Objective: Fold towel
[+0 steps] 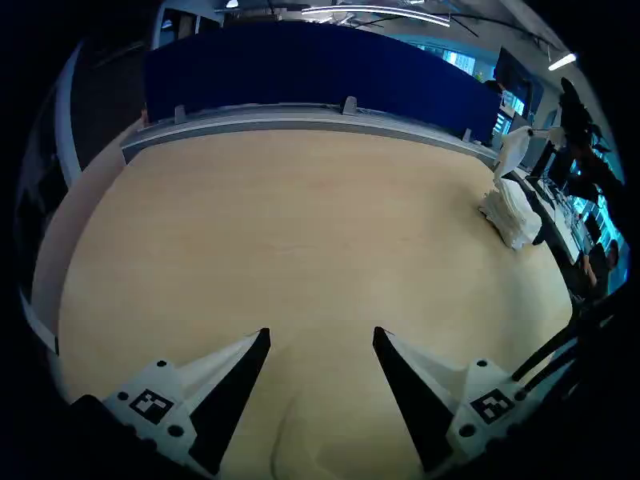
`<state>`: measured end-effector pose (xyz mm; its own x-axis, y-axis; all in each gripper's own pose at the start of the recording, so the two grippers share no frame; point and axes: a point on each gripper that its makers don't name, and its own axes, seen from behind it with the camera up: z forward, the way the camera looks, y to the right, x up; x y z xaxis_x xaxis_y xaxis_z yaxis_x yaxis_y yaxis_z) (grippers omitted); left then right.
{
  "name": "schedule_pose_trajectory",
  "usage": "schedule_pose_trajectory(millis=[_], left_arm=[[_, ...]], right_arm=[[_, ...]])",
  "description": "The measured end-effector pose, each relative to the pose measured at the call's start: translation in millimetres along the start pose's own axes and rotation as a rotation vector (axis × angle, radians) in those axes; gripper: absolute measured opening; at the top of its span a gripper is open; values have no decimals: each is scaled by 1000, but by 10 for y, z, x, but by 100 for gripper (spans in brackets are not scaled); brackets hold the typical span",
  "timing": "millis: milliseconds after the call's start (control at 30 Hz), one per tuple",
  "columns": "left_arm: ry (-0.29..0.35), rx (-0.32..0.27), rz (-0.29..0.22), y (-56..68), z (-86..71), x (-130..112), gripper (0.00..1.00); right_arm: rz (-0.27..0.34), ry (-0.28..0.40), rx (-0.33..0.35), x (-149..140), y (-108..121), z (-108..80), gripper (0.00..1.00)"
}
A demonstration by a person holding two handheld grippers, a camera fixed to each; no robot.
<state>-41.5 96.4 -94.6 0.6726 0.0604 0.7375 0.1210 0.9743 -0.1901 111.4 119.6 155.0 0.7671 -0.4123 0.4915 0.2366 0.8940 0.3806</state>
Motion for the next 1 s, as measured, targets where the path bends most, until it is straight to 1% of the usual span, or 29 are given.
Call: schedule_pose_trajectory(millis=[200, 500, 767, 1000], left_arm=[[-2, -8, 8, 50, 26, 10, 95], [-12, -16, 22, 92, 5, -10, 95], [-18, -17, 33, 119, -1, -21, 95], [-21, -11, 44, 113, -16, -40, 95]], right_arm=[[34, -27, -18, -303, 83, -145, 5], [81, -103, -50, -938, 184, -324, 5], [163, -167, -71, -1526, 152, -373, 5], [238, -213, -111, -1930, 165, -357, 5]])
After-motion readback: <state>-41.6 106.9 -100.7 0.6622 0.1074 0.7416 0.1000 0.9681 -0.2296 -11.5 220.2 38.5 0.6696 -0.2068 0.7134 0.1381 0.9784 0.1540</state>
